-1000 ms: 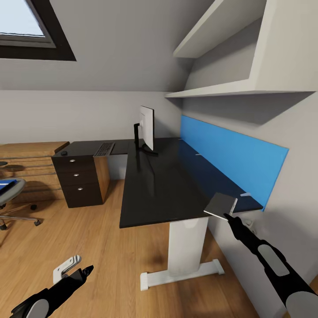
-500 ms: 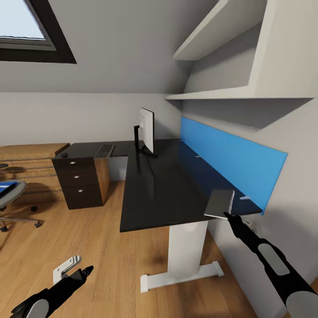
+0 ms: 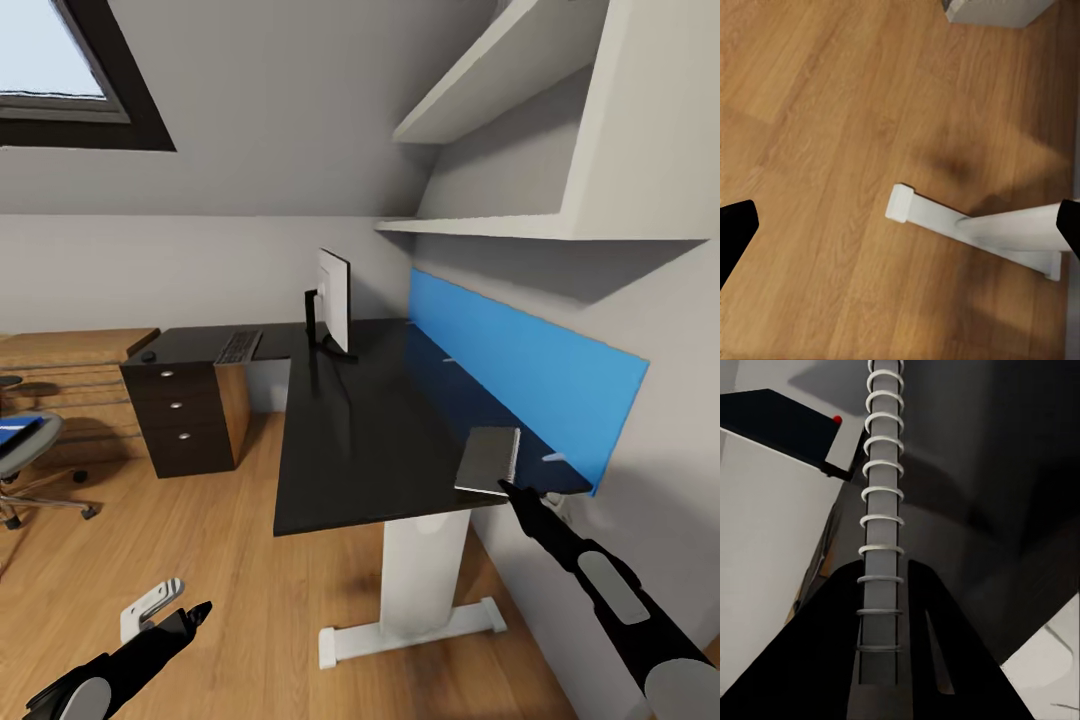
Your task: In the bedroom, organize the workspace by keeping the computer under the desk, ensuring the monitor is on the desk, placing the keyboard on the desk next to the monitor, placing the mouse on the desk next to the keyboard, moving the folder from the swivel chair onto the desk next to the mouse, stacking the notebook on top of the folder with the pen on top of the notebook, and positioning the swivel chair next to the desk.
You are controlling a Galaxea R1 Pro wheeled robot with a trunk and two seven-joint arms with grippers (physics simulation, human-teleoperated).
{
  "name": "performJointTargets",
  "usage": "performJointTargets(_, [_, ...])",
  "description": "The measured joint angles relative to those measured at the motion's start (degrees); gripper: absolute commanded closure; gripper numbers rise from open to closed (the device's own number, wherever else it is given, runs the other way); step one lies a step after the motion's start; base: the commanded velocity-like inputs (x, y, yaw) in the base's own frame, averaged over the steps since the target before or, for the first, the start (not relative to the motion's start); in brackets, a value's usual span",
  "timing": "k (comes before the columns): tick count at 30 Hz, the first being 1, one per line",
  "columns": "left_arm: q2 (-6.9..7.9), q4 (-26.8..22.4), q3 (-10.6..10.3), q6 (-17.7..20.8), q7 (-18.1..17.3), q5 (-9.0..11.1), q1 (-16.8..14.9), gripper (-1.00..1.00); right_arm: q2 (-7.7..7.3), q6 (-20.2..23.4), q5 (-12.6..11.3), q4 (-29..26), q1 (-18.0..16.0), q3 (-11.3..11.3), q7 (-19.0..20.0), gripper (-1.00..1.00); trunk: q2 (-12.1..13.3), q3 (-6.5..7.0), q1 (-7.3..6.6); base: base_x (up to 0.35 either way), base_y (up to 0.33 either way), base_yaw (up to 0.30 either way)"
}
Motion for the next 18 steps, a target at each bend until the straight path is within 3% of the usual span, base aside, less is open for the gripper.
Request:
performJointTargets(5, [-0.03, 0.03, -0.03, -0.01, 0.00, -0.03, 0.00, -1.00, 0.02, -0.09, 0.04, -0.08, 0.00, 0.34, 0.01, 1.00, 2.01, 0.90, -1.10, 0.000, 0.000, 0.230])
performJointTargets(9, [-0.08, 0.01, -0.16, -0.02, -0.05, -0.22, 0.00, -1.00, 0.02, -0.19, 0.03, -0.92, 0.00, 1.86, 0.04, 1.00, 3.61, 1.62, -1.98, 0.000, 0.000, 0.266])
performJointTargets(11, [-0.14, 0.57, -0.42, 0.01, 0.01, -0.24, -0.01, -1.00, 0.03, -0.33, 0.12, -1.94, 0.02, 4.68, 0.08, 1.00, 4.41, 1.97, -2.42, 0.000, 0.000, 0.276])
performJointTargets(12, [-0.08, 2.96, -0.52, -0.02, 0.00, -0.40, 0.01, -1.00, 0.06, -0.57, 0.23, -2.82, 0.02, 7.27, 0.07, 1.00, 4.81, 2.15, -2.64, 0.000, 0.000, 0.278])
performJointTargets(14, [0.11, 6.50, -0.58, -0.07, -0.04, -0.61, 0.00, -1.00, 0.11, -1.24, 0.29, -3.72, 0.01, 9.63, 0.04, 1.00, 5.62, 2.51, -3.08, 0.000, 0.000, 0.279])
performJointTargets(15, [0.27, 10.10, -0.71, -0.06, -0.09, -1.24, 0.01, -1.00, 0.70, -2.49, 0.39, -4.58, 0.03, 12.35, 0.02, 1.00, 6.02, 2.69, -3.29, 0.000, 0.000, 0.279])
performJointTargets(18, [0.33, 13.64, -0.65, -0.49, -0.14, -4.58, 0.00, -1.00, 1.50, -3.95, 0.78, -5.09, 0.03, 15.24, -0.04, 1.00, 7.22, 3.23, -3.95, 0.000, 0.000, 0.279])
